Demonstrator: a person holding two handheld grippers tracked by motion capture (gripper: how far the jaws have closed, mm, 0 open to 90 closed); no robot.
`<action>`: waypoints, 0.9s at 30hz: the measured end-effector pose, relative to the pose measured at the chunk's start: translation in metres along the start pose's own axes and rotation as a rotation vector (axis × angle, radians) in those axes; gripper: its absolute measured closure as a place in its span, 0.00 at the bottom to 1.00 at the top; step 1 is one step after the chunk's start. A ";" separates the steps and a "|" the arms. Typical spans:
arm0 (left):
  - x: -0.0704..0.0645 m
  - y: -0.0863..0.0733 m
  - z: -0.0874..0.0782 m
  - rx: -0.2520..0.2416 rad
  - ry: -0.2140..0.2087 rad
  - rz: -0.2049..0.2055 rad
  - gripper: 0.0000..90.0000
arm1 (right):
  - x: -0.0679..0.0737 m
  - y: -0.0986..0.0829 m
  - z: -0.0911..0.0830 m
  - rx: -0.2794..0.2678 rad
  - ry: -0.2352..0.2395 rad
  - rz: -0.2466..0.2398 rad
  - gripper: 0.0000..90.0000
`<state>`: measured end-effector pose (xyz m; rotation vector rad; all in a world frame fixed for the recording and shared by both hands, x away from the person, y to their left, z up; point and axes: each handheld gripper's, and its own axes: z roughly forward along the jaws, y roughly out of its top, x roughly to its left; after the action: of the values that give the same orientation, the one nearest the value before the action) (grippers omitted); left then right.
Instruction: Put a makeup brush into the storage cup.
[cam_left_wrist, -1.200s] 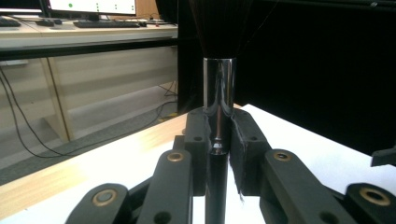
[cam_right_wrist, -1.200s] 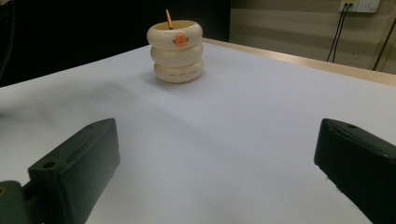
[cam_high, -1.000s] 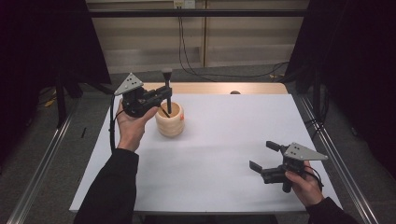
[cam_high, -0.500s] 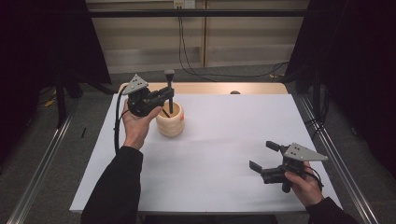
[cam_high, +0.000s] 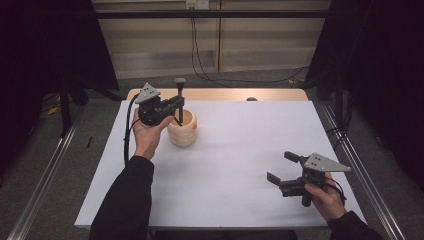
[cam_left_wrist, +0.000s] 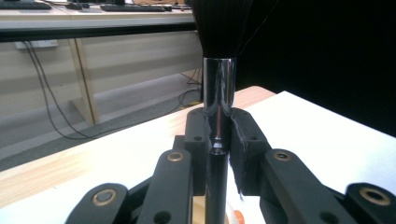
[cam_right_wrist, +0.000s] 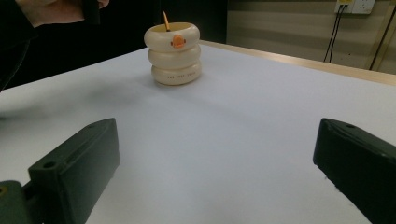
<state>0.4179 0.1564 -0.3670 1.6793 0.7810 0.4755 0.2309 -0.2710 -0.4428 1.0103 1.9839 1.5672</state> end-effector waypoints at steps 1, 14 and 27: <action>0.001 -0.001 0.000 0.006 0.003 -0.001 0.87 | 0.000 0.000 0.000 -0.001 0.001 0.002 0.00; 0.007 -0.020 0.009 0.053 0.007 -0.021 0.87 | 0.000 0.000 0.000 0.002 0.007 0.000 0.00; 0.004 -0.029 0.012 0.071 0.016 -0.033 0.87 | 0.002 0.000 0.001 0.004 0.016 -0.004 0.01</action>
<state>0.4214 0.1542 -0.3980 1.7273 0.8449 0.4426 0.2308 -0.2688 -0.4426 0.9976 1.9994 1.5742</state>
